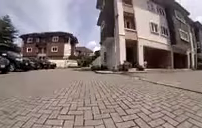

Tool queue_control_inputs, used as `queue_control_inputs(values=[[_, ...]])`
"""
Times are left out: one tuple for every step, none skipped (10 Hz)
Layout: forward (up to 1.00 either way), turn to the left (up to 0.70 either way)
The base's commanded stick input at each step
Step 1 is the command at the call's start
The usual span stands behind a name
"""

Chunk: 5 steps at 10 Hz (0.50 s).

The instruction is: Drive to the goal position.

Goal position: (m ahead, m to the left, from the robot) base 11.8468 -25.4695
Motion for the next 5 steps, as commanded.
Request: queue_control_inputs(values=[[0.5,-0.5],[0.5,-0.5],[0.5,-0.5],[0.5,-0.5],[0.5,-0.5]])
